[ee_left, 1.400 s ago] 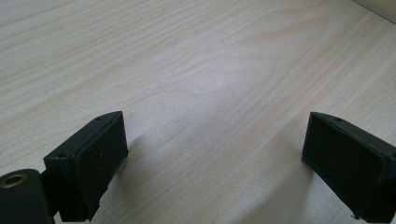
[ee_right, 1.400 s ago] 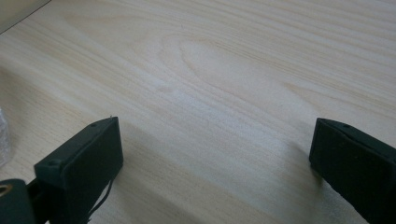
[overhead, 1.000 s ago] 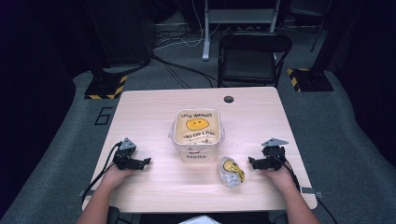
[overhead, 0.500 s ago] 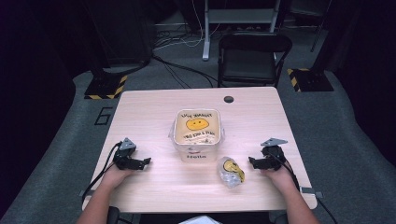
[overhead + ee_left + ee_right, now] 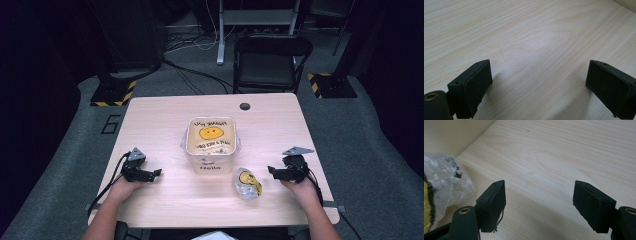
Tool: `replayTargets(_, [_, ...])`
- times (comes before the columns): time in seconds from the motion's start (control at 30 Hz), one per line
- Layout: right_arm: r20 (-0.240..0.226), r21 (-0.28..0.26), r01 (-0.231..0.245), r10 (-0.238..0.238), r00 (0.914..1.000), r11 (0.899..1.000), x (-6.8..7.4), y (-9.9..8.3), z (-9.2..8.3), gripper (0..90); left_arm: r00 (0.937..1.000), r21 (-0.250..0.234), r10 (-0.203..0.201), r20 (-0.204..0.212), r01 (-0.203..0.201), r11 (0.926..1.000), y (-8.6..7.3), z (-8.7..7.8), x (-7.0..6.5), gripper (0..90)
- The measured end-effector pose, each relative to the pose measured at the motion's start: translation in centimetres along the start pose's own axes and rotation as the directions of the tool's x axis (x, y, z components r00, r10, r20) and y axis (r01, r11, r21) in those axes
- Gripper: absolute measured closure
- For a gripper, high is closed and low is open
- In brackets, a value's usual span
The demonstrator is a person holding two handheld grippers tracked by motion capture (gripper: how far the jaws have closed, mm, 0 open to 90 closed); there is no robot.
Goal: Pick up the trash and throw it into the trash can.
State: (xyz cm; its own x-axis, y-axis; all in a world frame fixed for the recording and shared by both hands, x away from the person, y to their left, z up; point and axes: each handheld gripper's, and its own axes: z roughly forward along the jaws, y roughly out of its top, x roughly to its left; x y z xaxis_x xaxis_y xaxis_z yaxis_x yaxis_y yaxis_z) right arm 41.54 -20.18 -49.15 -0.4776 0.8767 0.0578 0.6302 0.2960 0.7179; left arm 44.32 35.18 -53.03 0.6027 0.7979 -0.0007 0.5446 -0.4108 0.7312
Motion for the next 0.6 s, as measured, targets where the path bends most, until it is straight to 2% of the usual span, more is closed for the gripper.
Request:
replayTargets(0.33, [-0.021,-0.051,0.048,-0.049,0.9986,0.998,1.4,0.7,-1.3,32.1,1.0000,0.000,0.000,0.000,0.000,1.0000,0.0,0.0,0.0,6.3])
replayTargets(0.6, [-0.053,-0.073,0.077,-0.081,0.9953,0.994,2.6,1.3,-2.2,31.2,1.0000,0.000,0.000,0.000,0.000,1.0000,0.0,0.0,0.0,6.3])
